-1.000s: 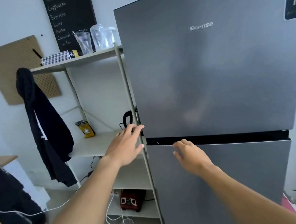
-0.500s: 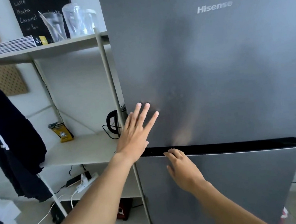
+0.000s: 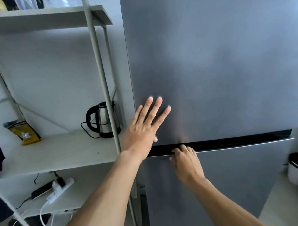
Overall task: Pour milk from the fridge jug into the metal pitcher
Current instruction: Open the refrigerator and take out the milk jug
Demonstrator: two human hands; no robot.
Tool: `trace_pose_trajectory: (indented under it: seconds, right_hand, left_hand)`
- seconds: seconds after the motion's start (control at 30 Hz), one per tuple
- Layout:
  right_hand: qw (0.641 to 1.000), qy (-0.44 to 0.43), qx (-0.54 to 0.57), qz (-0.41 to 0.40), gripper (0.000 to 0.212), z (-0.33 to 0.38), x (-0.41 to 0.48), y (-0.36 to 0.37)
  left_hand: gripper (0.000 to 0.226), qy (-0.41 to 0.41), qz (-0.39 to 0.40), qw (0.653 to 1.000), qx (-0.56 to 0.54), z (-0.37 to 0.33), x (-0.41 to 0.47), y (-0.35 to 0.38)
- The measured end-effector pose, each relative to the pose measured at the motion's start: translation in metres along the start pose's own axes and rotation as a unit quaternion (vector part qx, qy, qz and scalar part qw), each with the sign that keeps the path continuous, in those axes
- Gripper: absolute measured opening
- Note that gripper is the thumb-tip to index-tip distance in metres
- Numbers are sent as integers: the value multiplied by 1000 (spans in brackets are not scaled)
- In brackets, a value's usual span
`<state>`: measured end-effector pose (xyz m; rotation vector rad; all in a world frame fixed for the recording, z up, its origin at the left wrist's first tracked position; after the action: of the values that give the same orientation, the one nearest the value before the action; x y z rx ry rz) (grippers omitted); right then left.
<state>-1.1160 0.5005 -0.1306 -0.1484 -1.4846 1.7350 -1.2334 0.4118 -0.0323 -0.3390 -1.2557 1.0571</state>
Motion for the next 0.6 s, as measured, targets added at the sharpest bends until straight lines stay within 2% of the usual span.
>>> trace_pose_trajectory:
  seconds: [0.23, 0.47, 0.6]
  right_hand:
    - [1000, 22, 11, -18, 25, -2, -2, 1]
    - [998, -20, 39, -47, 21, -16, -61, -18]
    - [990, -53, 116, -53, 14, -25, -105, -47]
  left_hand:
    - [108, 22, -26, 999, -15, 5, -2, 7]
    - [107, 25, -22, 999, -29, 4, -5, 4]
    - [97, 9, -28, 998, -53, -3, -7, -2]
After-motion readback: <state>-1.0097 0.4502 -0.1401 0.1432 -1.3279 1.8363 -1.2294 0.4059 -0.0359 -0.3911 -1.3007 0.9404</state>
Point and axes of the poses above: each hand's wrist, its own x-axis towards the middle knuckle, its own y-axis out of the palm, z = x × y, the point moved 3 cm from there along x, towards the middle knuckle
